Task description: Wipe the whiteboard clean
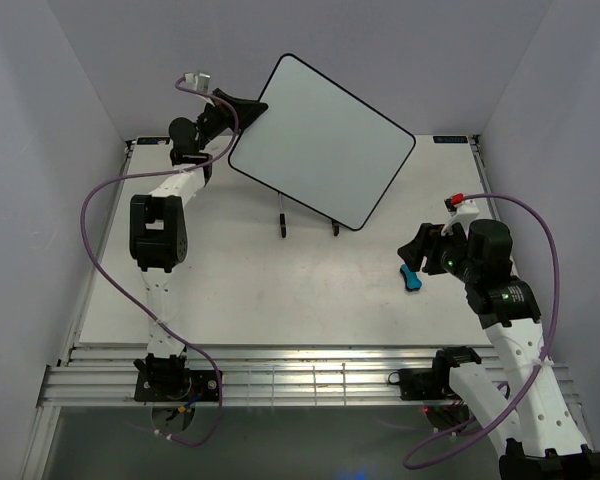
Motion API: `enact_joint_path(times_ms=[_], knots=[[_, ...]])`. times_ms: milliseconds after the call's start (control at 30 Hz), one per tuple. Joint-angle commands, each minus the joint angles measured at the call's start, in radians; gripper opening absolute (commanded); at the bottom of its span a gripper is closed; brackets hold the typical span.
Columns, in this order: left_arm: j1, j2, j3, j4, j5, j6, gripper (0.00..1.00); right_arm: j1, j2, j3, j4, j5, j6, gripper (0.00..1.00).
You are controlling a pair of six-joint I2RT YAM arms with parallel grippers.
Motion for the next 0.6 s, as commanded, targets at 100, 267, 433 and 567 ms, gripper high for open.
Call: enact_joint_path(times_ms=[100,267,433,567], knots=[[0.003,0.03,0.035,0.137,0.07,0.06,0.0,-0.001,-0.032,0.013,0.038,-0.02,-0.02,0.62],[0.025,0.036,-0.06,0.318,0.061,0.021,0.0,-0.001,-0.035,0.01,0.046,-0.022,-0.022,0.62],[0.063,0.076,-0.095,0.435,0.084,-0.035,0.0,-0.001,-0.037,0.01,0.054,-0.046,-0.02,0.62],[0.068,0.088,-0.102,0.441,0.095,-0.007,0.0,-0.001,-0.041,0.019,0.064,-0.056,-0.014,0.62]])
